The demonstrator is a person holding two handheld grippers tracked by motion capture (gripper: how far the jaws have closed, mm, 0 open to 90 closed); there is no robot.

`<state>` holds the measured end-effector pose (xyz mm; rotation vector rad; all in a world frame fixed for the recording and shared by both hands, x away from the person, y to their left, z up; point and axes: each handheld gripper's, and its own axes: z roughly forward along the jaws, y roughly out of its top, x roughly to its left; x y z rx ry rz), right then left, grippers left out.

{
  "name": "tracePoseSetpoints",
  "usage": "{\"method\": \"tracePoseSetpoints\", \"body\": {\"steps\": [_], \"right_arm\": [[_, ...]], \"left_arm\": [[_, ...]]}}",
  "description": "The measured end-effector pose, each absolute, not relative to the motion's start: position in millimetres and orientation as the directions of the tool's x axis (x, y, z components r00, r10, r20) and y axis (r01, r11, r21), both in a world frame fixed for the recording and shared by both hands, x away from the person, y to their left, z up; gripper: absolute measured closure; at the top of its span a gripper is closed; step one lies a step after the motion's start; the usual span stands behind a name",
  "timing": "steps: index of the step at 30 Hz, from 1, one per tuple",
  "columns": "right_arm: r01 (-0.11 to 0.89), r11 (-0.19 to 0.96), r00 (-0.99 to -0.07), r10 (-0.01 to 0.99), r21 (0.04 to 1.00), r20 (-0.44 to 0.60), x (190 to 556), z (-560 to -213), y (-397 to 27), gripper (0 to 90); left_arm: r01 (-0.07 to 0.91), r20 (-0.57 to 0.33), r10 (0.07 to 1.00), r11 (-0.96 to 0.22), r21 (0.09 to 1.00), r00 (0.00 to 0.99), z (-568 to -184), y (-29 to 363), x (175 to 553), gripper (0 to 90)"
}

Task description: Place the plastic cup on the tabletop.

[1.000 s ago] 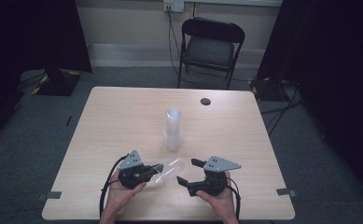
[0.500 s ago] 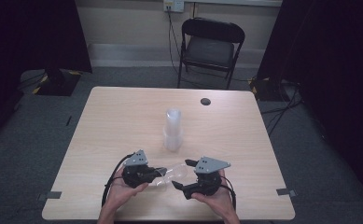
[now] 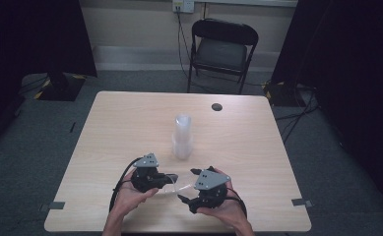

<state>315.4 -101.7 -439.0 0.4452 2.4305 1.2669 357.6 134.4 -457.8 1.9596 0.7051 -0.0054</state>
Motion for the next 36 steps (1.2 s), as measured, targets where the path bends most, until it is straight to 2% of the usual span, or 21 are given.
{"method": "tracePoseSetpoints", "body": {"steps": [2,5,10,26,28,36], "right_arm": [[0.091,0.590,-0.874,0.433,0.802,-0.220,313.9,-441.5,-96.4,12.4],[0.077,0.607,-0.866,0.434,0.791,-0.249,312.2,-444.7,-92.4,12.7],[0.065,0.629,-0.863,0.425,0.775,-0.272,314.3,-445.8,-86.9,12.8],[0.026,0.646,-0.865,0.397,0.763,-0.307,308.1,-445.1,-81.3,19.8],[0.017,0.647,-0.862,0.397,0.763,-0.317,307.3,-445.1,-79.5,23.1],[-0.008,0.637,-0.849,0.403,0.771,-0.342,306.5,-439.4,-77.8,25.6]], "left_arm": [[0.484,-0.301,0.478,-0.325,0.813,0.825,-456.9,133.6,359.1,89.1],[0.506,-0.338,0.460,-0.313,0.804,0.821,-456.3,127.9,363.3,89.1],[0.505,-0.335,0.451,-0.333,0.796,0.827,-452.8,117.9,364.6,89.1],[0.520,-0.350,0.430,-0.383,0.763,0.832,-455.3,102.4,363.1,88.0],[0.522,-0.348,0.436,-0.387,0.760,0.830,-455.8,102.7,363.4,87.6],[0.545,-0.356,0.462,-0.385,0.745,0.812,-457.4,104.9,364.6,86.5]]}}
